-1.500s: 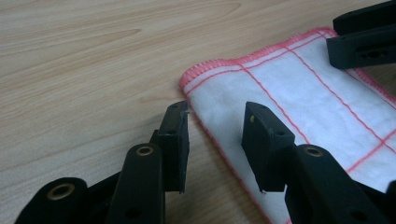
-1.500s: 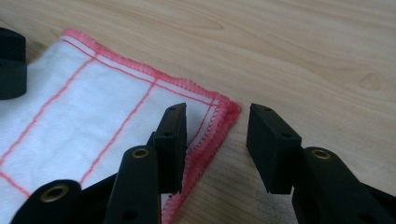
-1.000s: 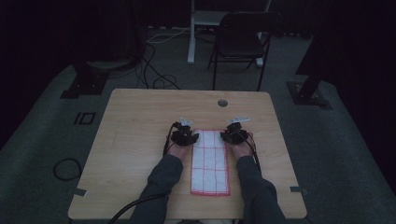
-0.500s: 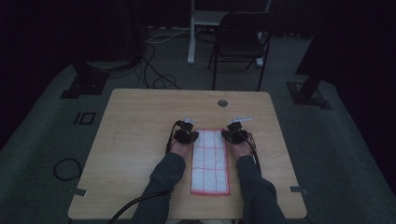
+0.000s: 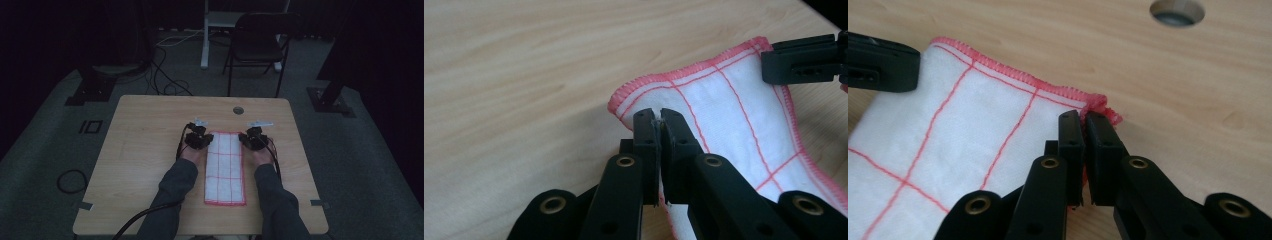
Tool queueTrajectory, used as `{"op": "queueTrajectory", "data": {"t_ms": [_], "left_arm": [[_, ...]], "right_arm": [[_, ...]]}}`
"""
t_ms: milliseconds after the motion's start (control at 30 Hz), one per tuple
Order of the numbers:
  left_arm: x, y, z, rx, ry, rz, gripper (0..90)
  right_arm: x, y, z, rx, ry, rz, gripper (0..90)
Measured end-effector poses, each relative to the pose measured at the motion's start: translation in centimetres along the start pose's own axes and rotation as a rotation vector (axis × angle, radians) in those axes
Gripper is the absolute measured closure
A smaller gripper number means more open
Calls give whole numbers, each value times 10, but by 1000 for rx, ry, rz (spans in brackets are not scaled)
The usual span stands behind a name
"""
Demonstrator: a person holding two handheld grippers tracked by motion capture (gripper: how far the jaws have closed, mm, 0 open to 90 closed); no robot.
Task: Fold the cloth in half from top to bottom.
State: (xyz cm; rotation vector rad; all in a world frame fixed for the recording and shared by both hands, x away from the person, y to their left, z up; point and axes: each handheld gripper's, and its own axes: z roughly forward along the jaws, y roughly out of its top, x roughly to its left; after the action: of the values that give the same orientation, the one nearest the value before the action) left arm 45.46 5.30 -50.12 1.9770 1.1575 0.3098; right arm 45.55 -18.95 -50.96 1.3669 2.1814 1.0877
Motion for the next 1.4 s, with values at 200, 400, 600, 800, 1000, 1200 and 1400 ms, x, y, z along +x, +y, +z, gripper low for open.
{"op": "queueTrajectory", "data": {"t_ms": [200, 400, 600, 800, 1000, 1200, 1400], "left_arm": [[-3, 10, -12, -35, -13, 21, 873], [-5, 16, -24, -58, -19, 42, 873], [-8, 20, -39, -95, -32, 65, 873], [-9, 13, -51, -105, -54, 75, 873], [-8, 7, -52, -95, -48, 87, 874], [-5, 5, -48, -78, -31, 88, 874], [10, -1, -36, -49, 20, 44, 874]], "right_arm": [[1, 8, -12, -38, 1, -13, 869], [3, 14, -26, -73, 10, -29, 870], [6, 19, -41, -115, 27, -39, 874], [12, 18, -53, -141, 56, -53, 889], [17, 15, -52, -140, 52, -74, 896], [16, 14, -44, -123, 48, -72, 895], [19, 16, -12, -60, 38, -66, 892]]}}
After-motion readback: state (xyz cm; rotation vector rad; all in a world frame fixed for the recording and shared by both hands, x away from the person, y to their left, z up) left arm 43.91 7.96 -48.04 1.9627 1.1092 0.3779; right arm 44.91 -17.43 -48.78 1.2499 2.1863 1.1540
